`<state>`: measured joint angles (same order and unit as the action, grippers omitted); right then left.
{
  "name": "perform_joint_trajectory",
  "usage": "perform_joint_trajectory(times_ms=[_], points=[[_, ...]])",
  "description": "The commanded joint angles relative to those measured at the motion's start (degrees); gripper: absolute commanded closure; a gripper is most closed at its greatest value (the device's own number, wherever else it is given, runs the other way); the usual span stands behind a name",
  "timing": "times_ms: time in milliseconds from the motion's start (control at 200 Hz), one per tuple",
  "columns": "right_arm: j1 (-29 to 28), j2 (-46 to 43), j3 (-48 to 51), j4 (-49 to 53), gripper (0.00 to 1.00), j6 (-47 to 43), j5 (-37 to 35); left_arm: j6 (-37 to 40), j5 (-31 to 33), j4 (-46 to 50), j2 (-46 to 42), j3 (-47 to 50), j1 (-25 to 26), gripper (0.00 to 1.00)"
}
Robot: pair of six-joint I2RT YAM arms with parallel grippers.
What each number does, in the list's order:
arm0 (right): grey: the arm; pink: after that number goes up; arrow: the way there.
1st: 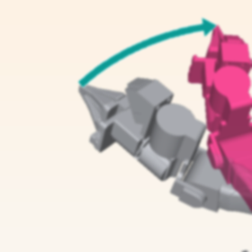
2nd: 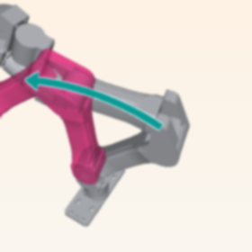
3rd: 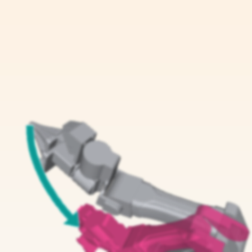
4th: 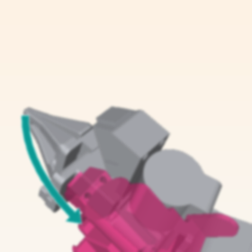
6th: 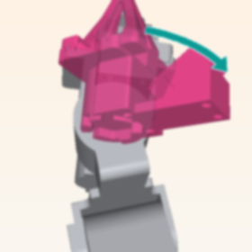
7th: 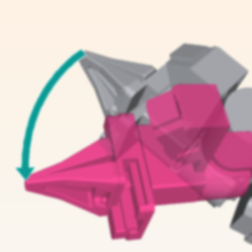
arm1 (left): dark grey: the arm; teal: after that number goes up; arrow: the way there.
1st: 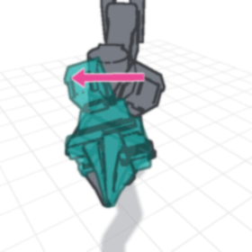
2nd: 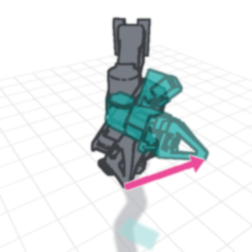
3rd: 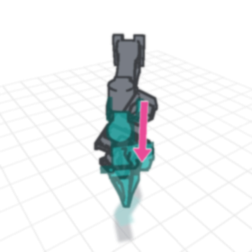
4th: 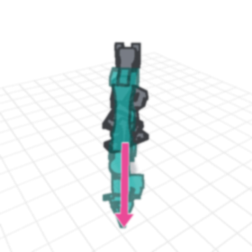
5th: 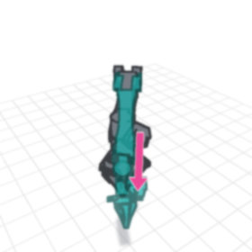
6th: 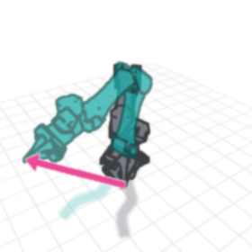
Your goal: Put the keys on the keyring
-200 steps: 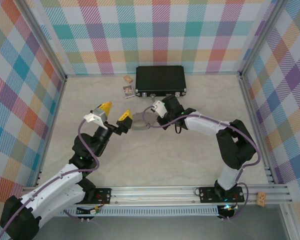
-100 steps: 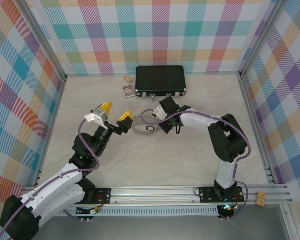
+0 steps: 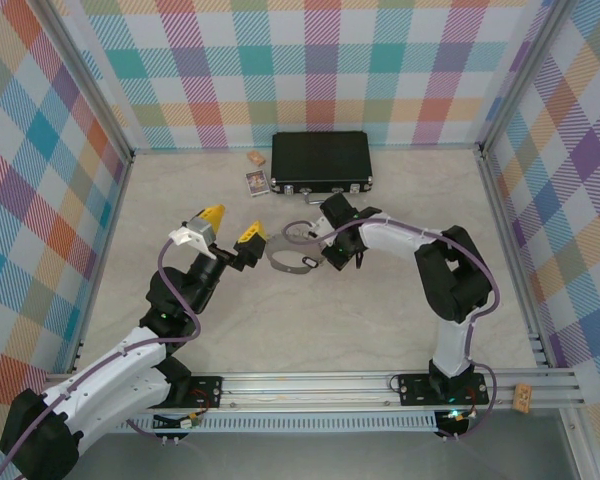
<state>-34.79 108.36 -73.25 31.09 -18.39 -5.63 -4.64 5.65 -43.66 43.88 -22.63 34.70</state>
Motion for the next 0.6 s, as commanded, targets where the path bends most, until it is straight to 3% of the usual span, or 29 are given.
perform_joint_trajectory(times_ms=[0, 350, 595], points=[[0.73, 1.31, -2.13, 4.63, 1.00, 1.55, -1.31, 0.43, 0.48, -2.92, -0.35, 1.00, -0.52, 0.00], [1.12, 3.80, -5.14, 9.29, 0.96, 2.62, -4.18, 0.44, 0.43, -3.32, -0.33, 1.11, -0.51, 0.00], [1.07, 4.93, -6.29, 10.57, 0.68, 3.16, -5.42, 0.34, 0.55, -3.45, -0.37, 1.45, -0.51, 0.00]])
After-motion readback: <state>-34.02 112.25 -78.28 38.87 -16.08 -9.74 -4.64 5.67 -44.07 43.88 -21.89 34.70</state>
